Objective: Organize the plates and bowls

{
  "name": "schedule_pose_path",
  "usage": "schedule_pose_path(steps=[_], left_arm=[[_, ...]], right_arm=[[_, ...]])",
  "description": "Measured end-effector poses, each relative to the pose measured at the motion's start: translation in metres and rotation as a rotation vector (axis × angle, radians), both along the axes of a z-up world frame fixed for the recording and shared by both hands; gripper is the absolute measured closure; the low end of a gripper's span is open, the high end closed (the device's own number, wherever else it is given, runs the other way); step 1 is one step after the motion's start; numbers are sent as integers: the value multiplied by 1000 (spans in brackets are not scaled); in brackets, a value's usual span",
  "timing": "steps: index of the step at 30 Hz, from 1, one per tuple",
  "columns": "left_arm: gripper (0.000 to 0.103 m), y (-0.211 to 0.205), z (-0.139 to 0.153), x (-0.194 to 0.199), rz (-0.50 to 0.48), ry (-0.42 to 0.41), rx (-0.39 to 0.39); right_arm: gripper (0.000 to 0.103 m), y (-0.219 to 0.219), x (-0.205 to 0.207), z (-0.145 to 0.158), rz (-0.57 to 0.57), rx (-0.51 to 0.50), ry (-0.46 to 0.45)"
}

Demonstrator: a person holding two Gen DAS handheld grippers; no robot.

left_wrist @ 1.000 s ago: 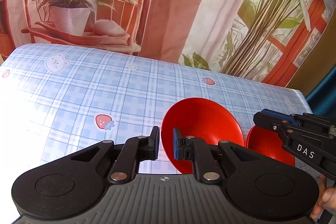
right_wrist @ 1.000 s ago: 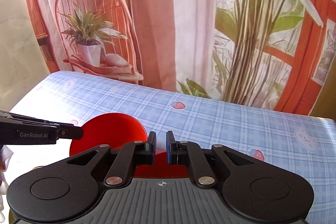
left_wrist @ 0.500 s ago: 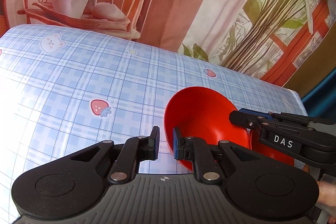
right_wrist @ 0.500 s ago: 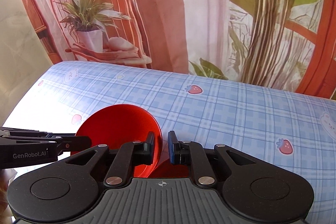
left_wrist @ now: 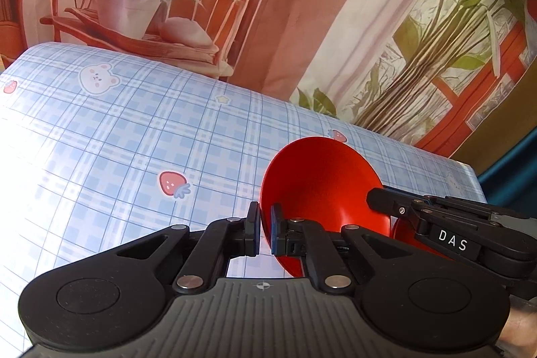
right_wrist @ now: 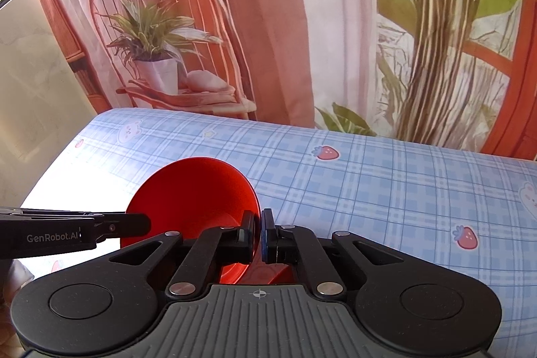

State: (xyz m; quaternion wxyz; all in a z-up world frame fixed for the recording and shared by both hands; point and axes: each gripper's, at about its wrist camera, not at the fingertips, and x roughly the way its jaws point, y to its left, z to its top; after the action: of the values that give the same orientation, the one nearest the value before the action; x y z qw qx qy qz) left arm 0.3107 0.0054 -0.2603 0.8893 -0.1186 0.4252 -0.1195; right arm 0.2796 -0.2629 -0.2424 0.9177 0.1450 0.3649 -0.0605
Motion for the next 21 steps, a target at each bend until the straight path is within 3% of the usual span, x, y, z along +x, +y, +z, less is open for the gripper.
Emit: schedule_pose_path(steps=[11,21], left_arm=[[96,-34,46,-24,-49,-96,25],[96,-75,50,-47,-116,-106,43]], right_arm=[[99,-18,-39,40,-39,-7,-78],[99,-44,-89,45,-100,-7,-97]])
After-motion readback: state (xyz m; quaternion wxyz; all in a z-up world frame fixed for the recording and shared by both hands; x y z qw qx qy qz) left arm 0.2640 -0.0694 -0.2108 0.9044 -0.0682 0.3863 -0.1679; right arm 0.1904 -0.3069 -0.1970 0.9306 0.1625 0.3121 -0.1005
